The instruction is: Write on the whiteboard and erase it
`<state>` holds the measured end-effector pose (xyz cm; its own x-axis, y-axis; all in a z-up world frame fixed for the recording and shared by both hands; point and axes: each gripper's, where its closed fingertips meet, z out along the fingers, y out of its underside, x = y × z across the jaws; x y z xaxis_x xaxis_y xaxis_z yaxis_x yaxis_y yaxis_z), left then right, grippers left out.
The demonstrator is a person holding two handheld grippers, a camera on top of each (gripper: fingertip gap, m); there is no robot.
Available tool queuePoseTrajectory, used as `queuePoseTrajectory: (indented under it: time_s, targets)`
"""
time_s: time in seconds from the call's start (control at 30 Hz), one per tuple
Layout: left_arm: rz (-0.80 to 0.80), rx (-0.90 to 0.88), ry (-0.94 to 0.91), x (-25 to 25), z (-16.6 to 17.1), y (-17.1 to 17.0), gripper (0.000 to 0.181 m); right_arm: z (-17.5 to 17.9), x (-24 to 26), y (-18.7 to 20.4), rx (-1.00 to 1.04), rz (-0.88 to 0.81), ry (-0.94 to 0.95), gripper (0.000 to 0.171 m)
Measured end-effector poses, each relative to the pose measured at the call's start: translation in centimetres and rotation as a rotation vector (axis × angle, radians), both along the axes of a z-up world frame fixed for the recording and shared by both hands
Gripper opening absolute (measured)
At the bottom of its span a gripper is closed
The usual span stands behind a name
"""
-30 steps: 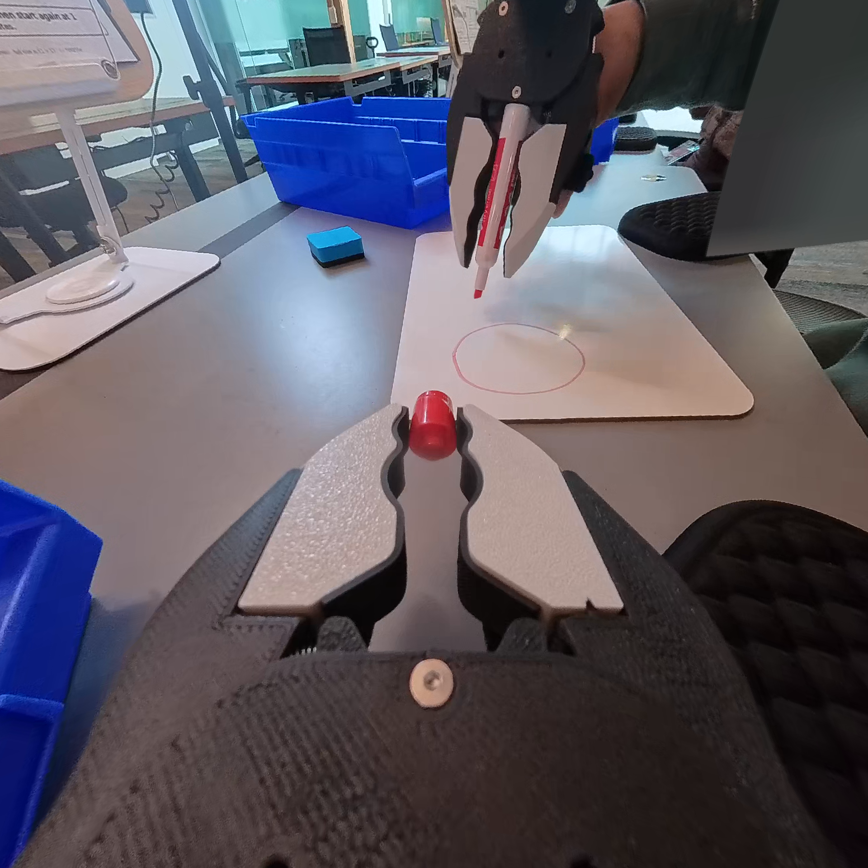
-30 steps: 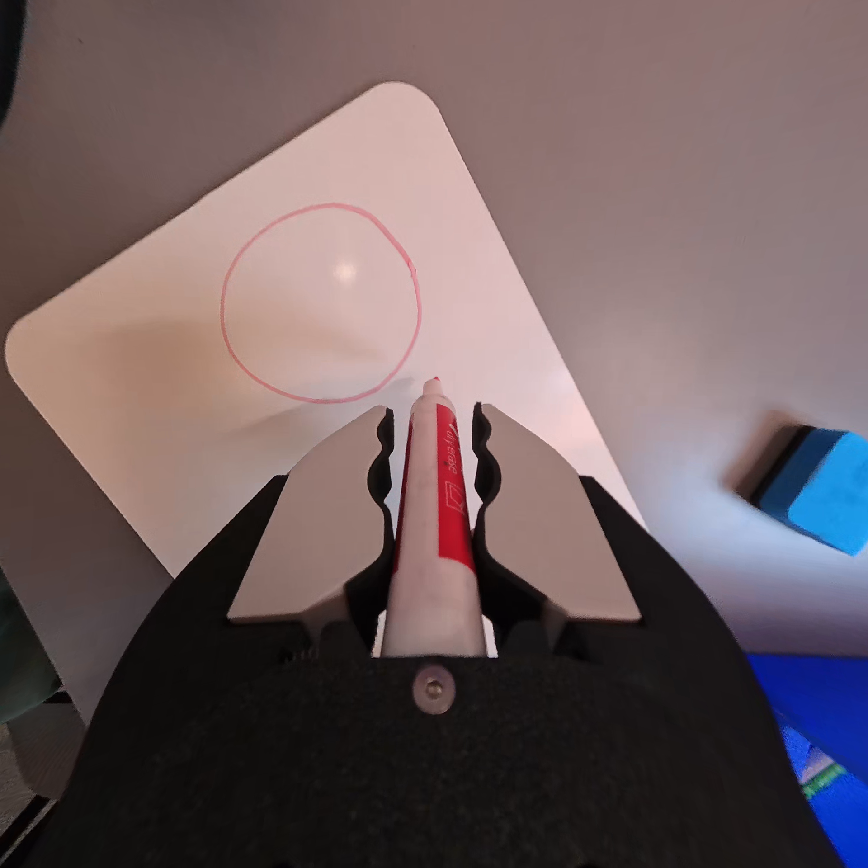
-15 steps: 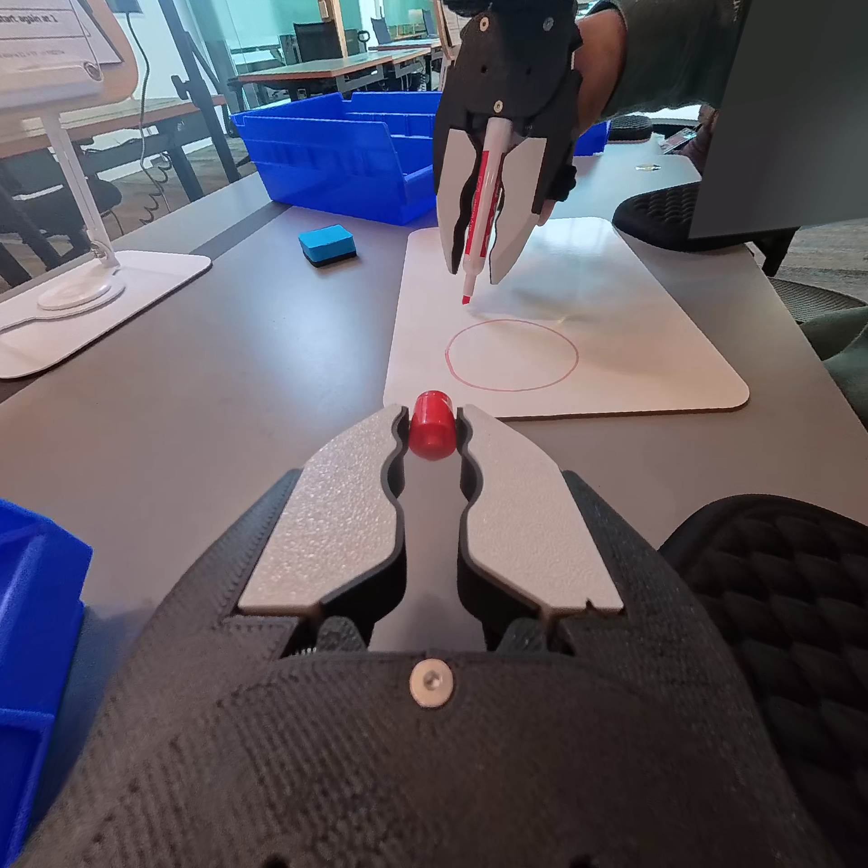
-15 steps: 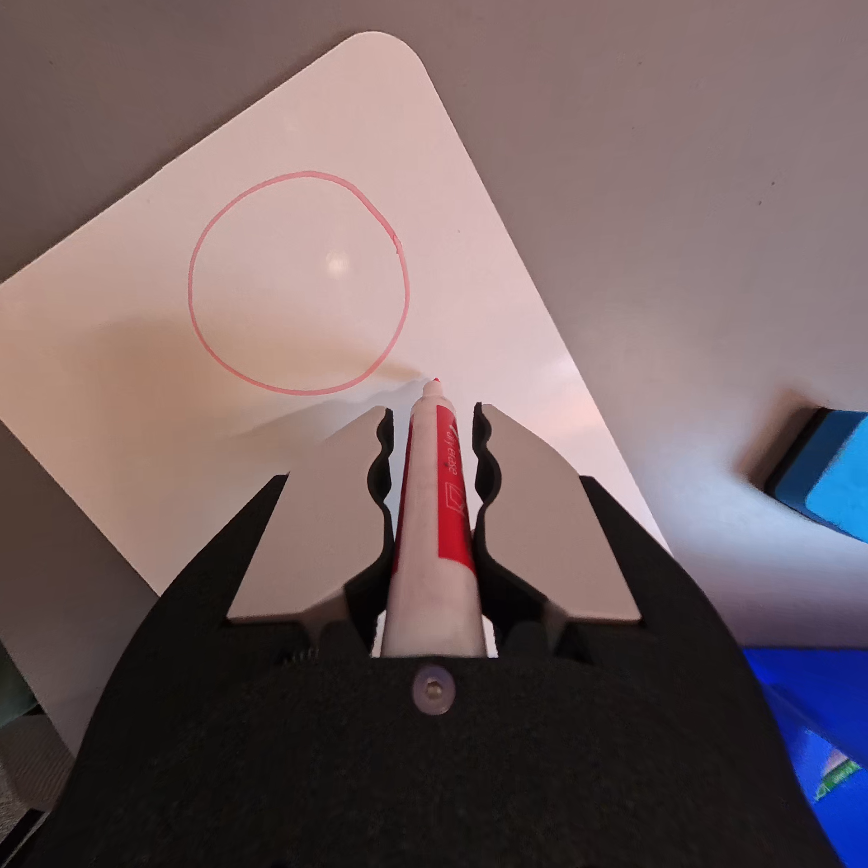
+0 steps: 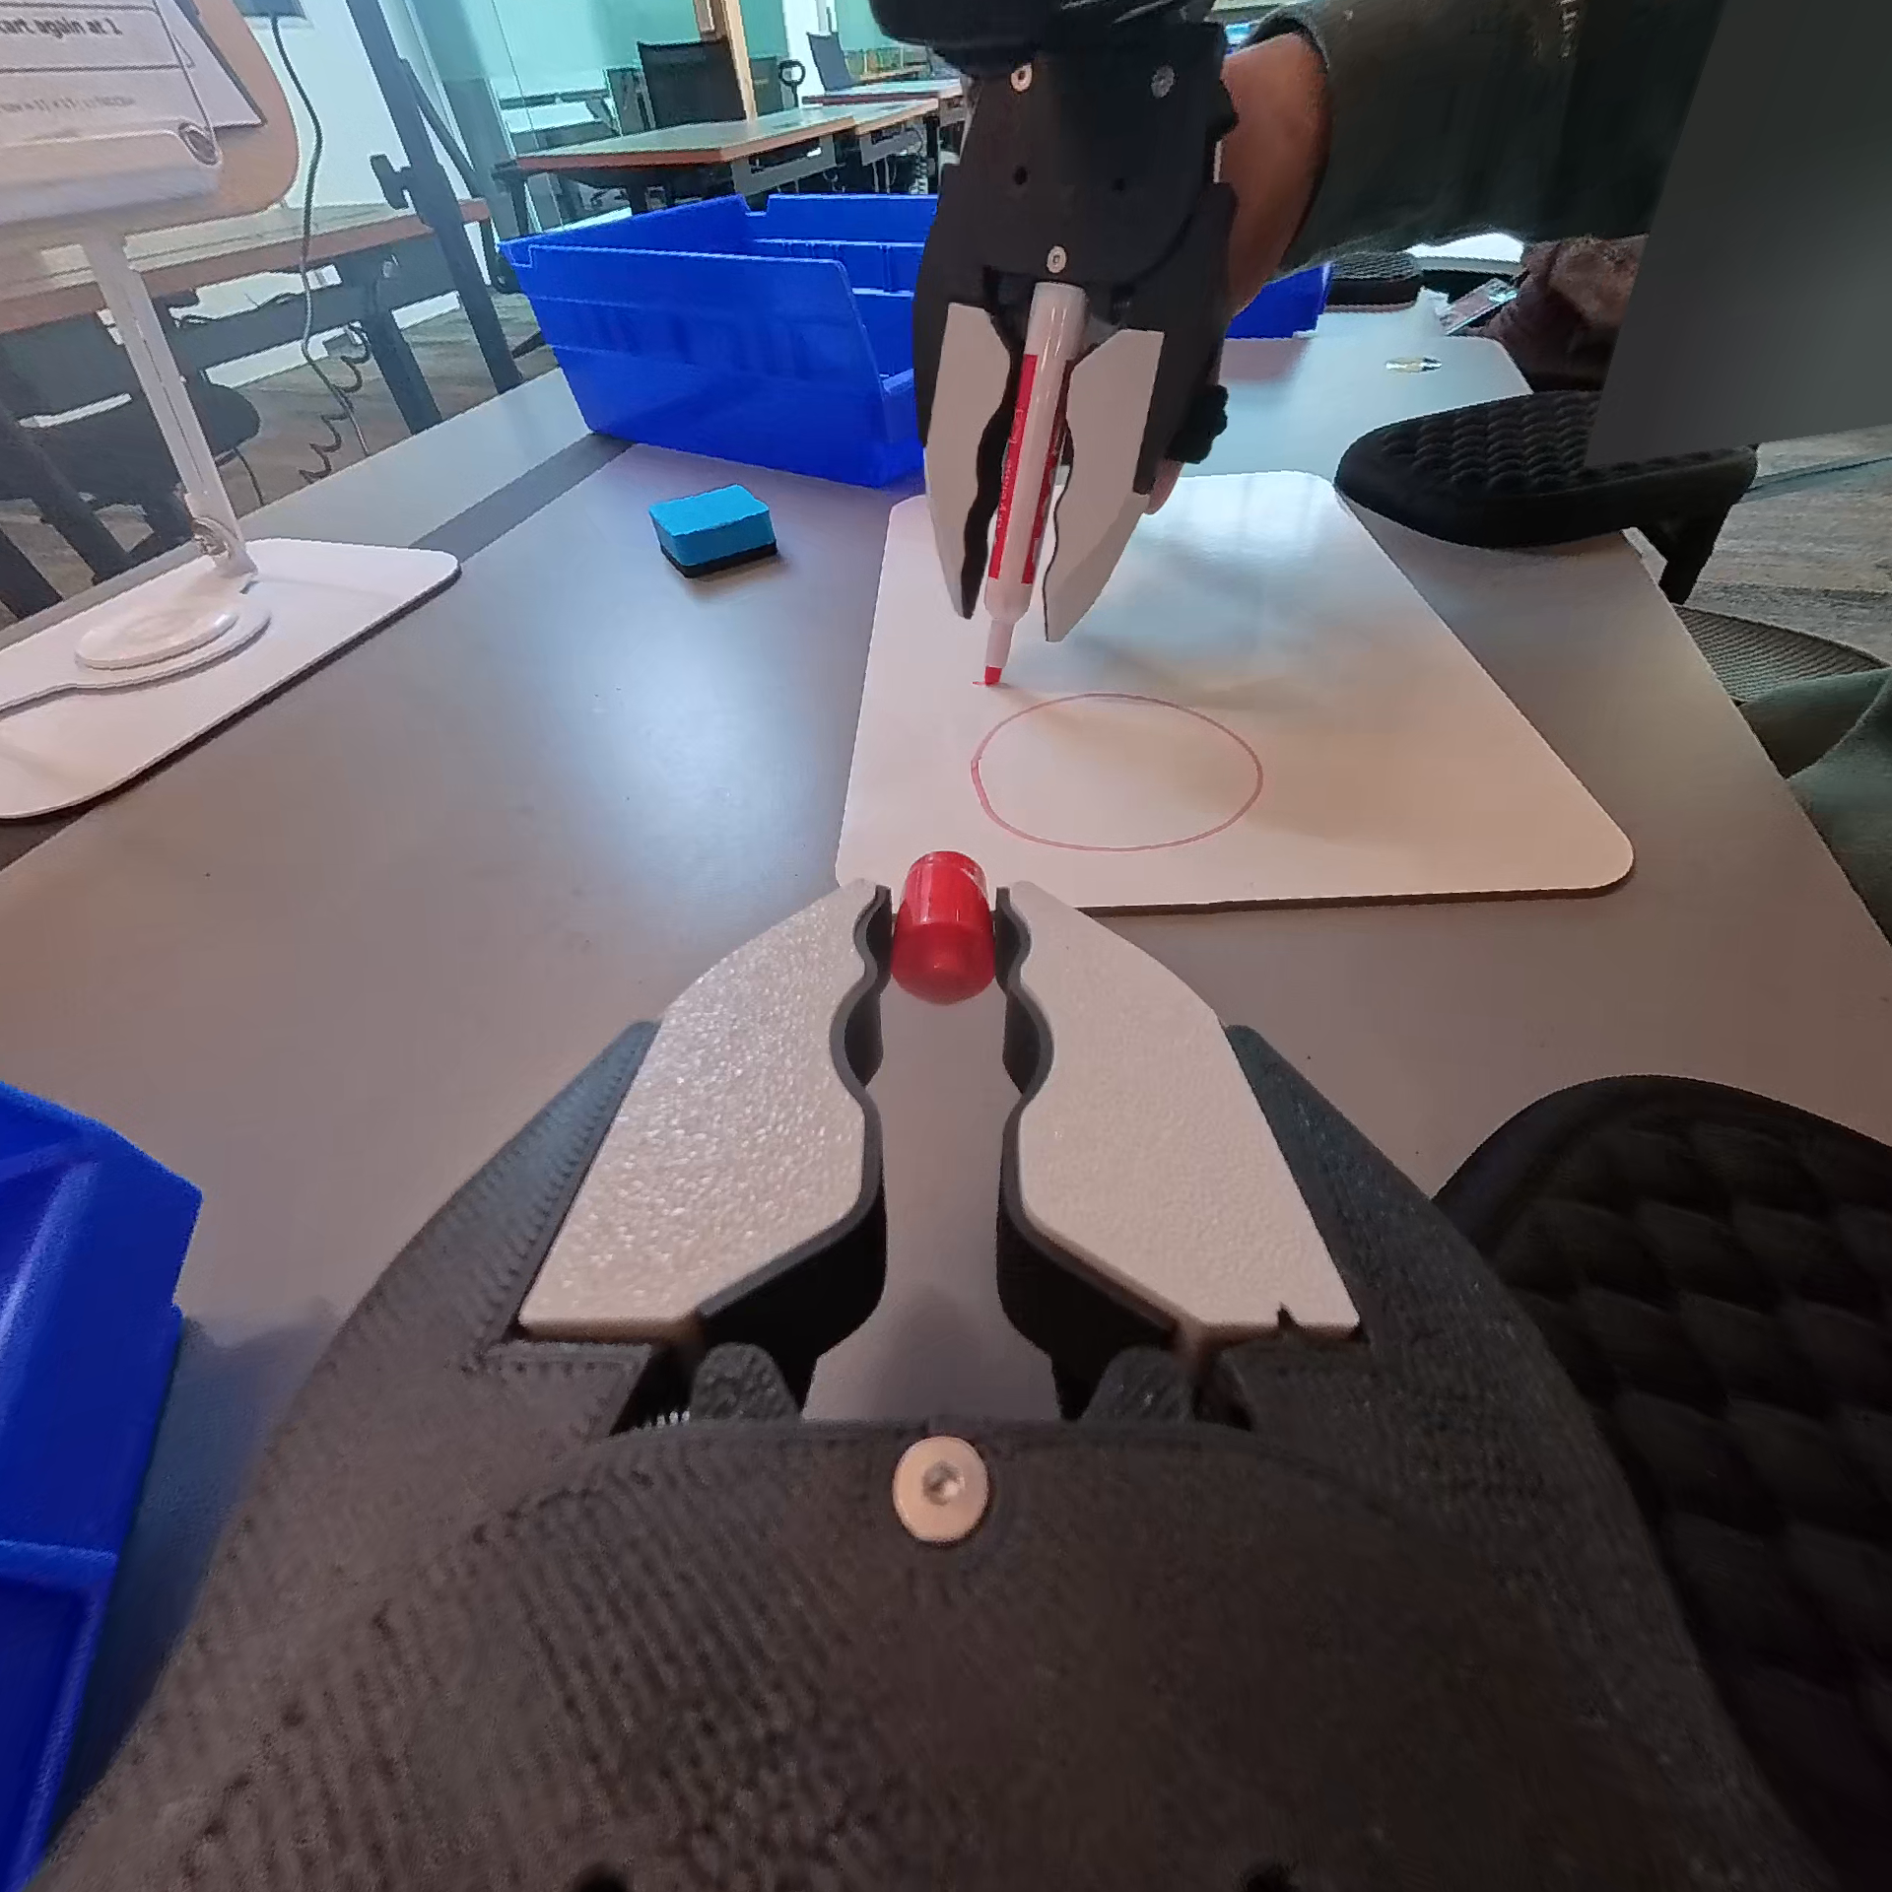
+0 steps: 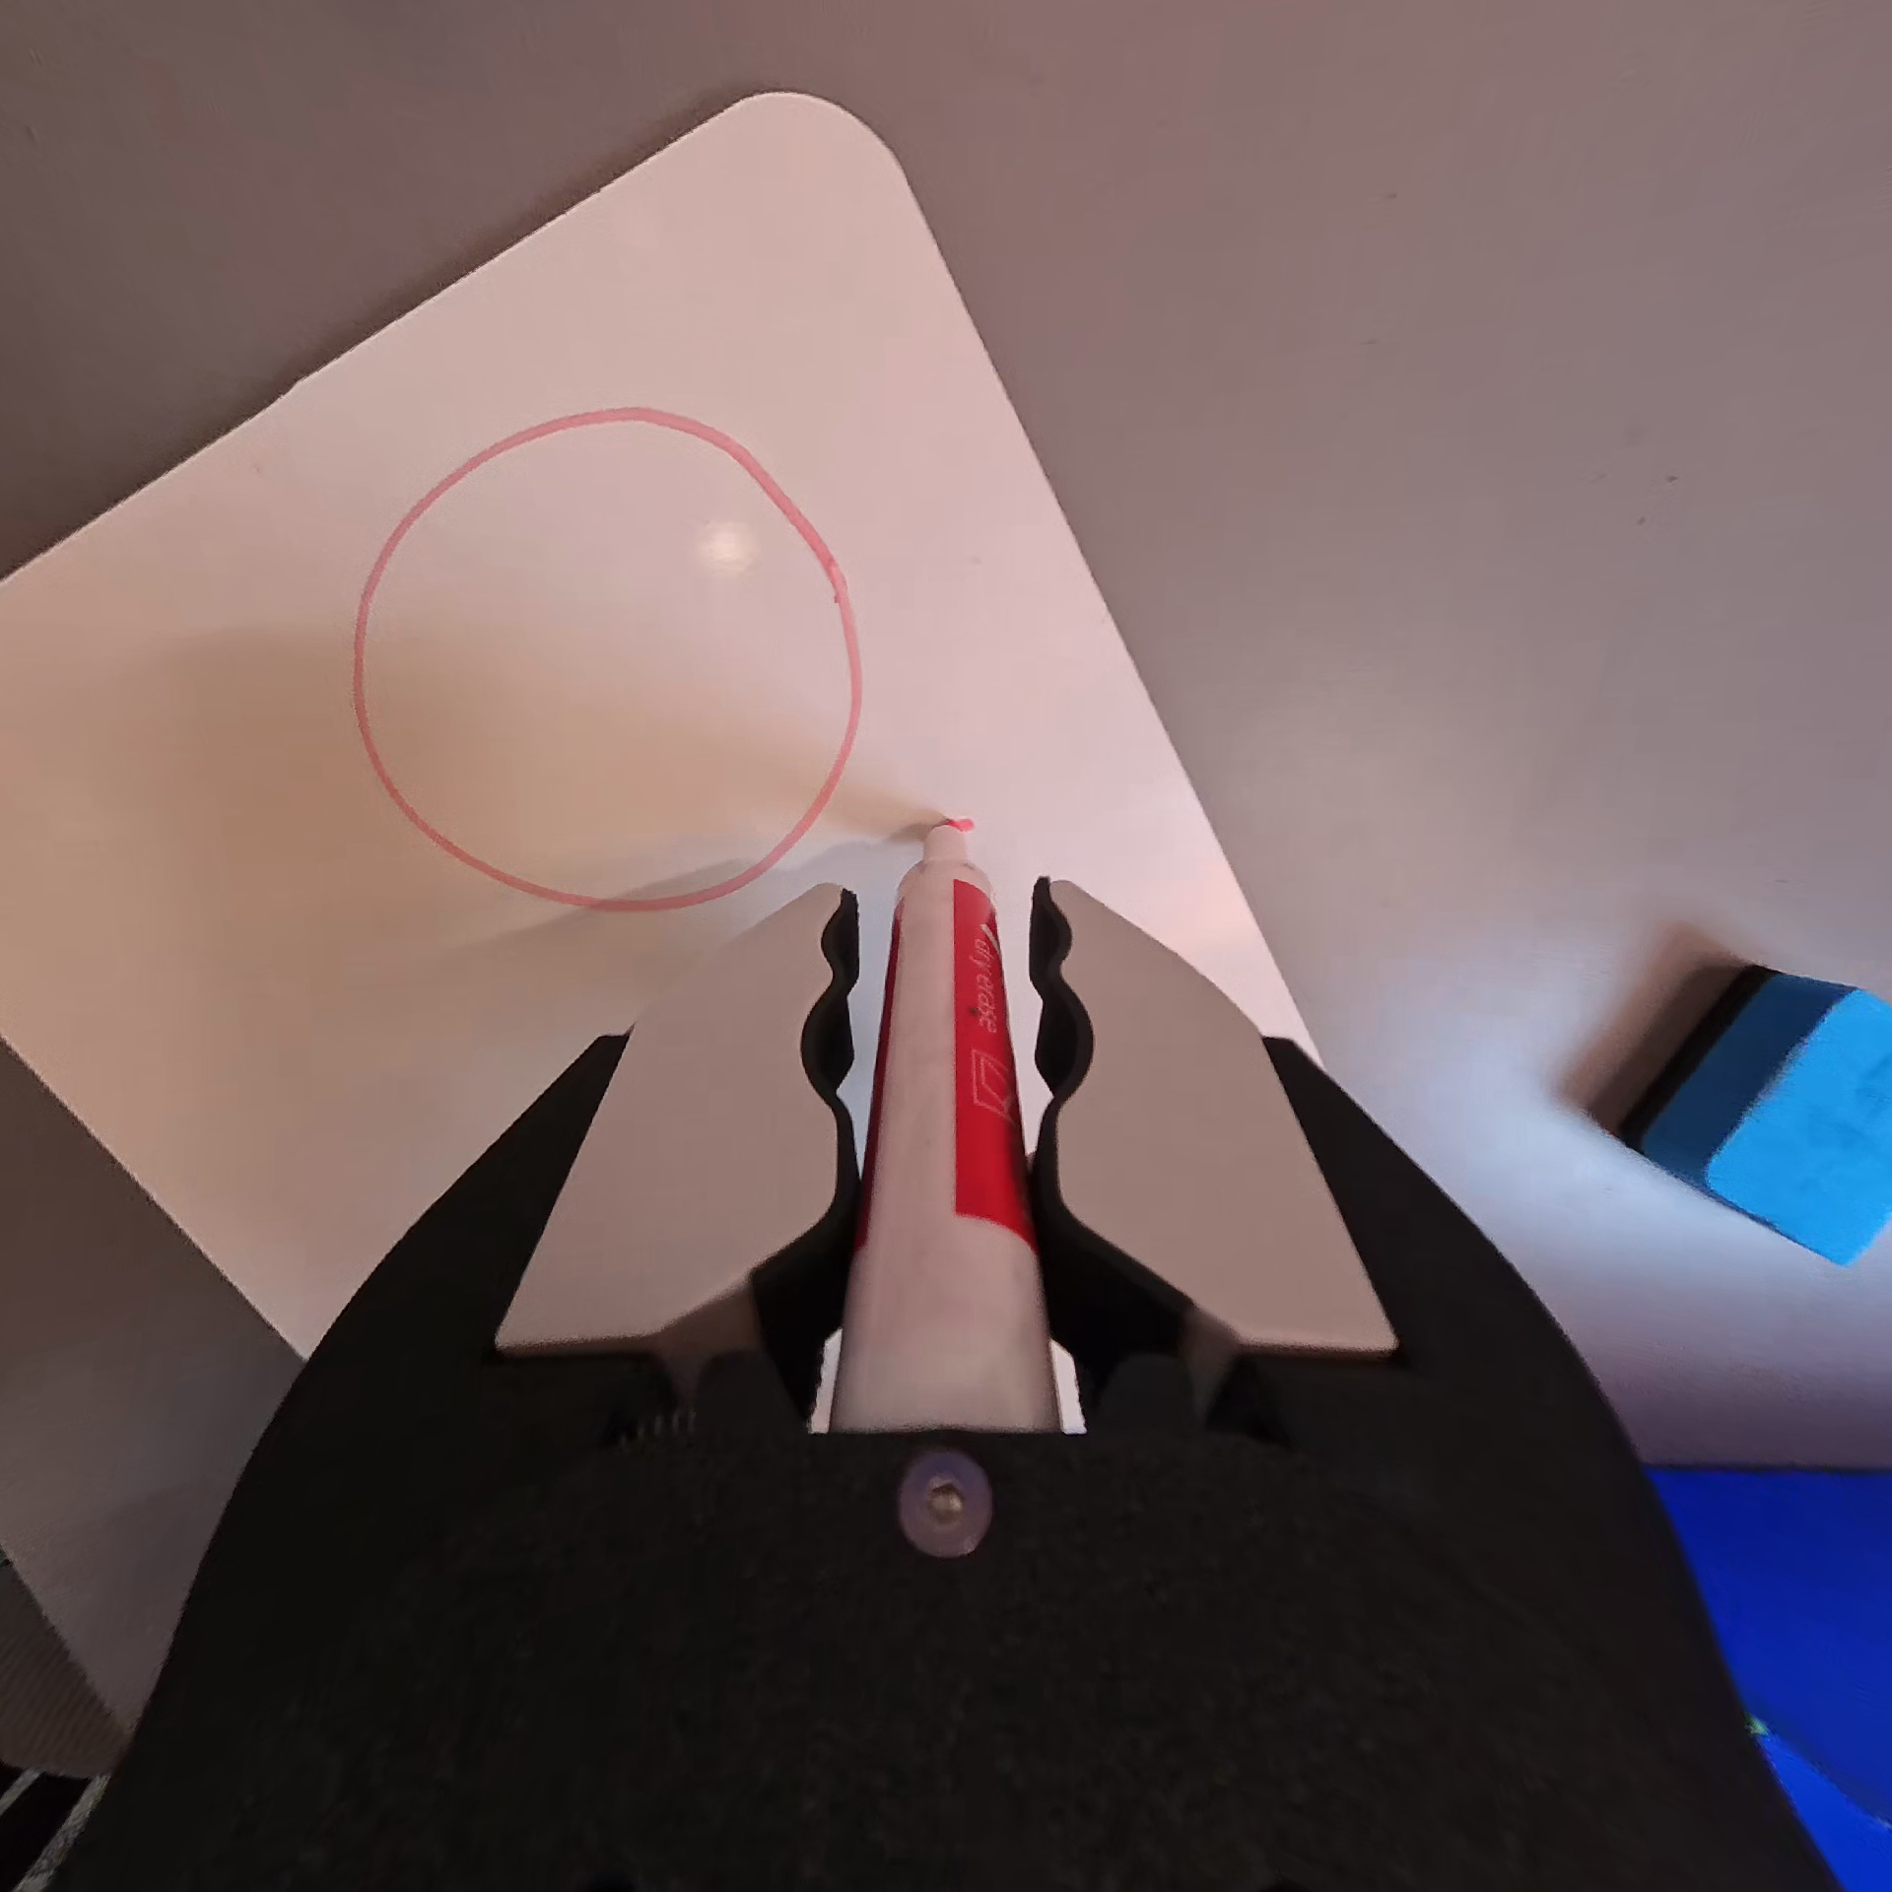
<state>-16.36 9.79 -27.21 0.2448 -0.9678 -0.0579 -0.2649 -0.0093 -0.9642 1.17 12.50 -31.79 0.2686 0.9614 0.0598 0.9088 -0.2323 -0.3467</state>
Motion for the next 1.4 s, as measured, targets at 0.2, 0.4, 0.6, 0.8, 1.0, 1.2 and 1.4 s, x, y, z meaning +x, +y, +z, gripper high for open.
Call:
queuePoseTrajectory:
  time_s: [0.2,0.4,0.6,0.8,1.0,1.2,1.4]
  targets:
    - [0.000,-0.001,0.001,0.0,0.0,0.0,0.019,-0.1,1.0,-2.8,-0.020,0.030,-0.049,0.033]
    - [-0.001,0.003,0.004,0.1,0.0,0.0,0.019,0.0,1.9,-6.8,-0.053,0.054,-0.078,0.033]
    - [-0.002,0.008,0.008,0.1,-0.1,-0.1,0.019,1.2,1.2,-4.3,0.026,0.018,-0.007,0.033]
    - [0.000,0.009,0.008,0.1,-0.1,-0.1,0.019,1.1,0.7,0.0,0.068,0.008,-0.006,0.032]
    - [-0.003,0.000,0.001,0.0,0.0,-0.1,0.019,0.6,0.2,0.3,0.052,0.024,-0.010,0.032]
    - [-0.002,0.000,0.003,0.0,0.0,0.0,0.019,0.2,0.1,0.4,0.050,0.027,-0.014,0.032]
    - [-0.004,0.002,0.006,0.1,-0.1,-0.1,0.019,-0.1,0.3,0.3,0.051,0.028,-0.031,0.032]
